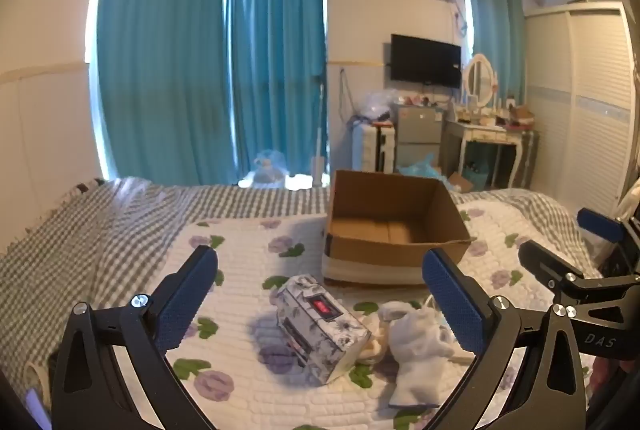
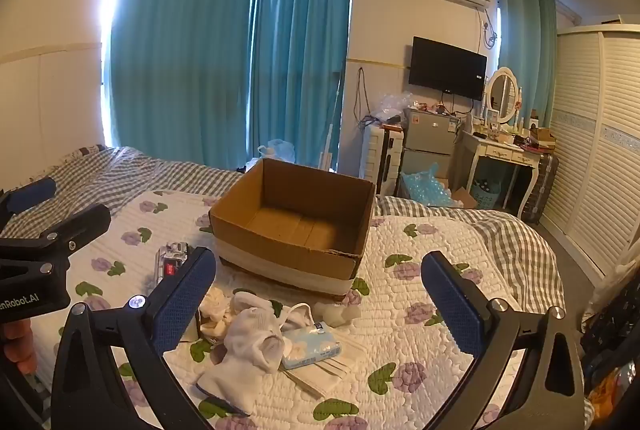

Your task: Organize soft objects

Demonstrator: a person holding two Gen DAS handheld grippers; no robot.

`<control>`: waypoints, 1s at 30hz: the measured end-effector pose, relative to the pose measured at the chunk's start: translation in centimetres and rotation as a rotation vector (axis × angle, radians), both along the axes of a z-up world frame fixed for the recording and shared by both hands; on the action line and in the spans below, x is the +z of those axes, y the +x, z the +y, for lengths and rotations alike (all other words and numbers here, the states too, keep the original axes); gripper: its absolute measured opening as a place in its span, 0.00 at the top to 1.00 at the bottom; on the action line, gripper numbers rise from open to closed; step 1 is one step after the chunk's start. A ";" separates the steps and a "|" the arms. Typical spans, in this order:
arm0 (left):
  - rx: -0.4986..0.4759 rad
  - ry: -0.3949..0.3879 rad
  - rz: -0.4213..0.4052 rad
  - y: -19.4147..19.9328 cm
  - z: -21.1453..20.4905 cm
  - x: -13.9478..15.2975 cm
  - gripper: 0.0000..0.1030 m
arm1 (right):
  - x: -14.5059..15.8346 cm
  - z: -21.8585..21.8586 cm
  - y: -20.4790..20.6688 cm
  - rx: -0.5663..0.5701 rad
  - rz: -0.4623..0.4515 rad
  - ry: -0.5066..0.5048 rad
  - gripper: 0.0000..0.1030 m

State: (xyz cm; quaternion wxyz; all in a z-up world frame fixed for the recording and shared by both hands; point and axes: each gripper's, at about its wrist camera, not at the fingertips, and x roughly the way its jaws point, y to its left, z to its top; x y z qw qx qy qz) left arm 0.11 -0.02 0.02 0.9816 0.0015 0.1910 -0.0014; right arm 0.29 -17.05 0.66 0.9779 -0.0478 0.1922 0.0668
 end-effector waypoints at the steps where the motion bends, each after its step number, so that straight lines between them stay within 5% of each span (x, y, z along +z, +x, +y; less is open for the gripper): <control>1: 0.000 -0.001 -0.002 0.0 0.0 0.0 0.00 | 0.0 0.0 0.0 -0.001 -0.001 -0.001 0.00; 30: -0.001 0.011 -0.014 -0.1 -0.1 -0.1 0.00 | -0.1 0.1 0.0 0.001 0.002 -0.011 0.00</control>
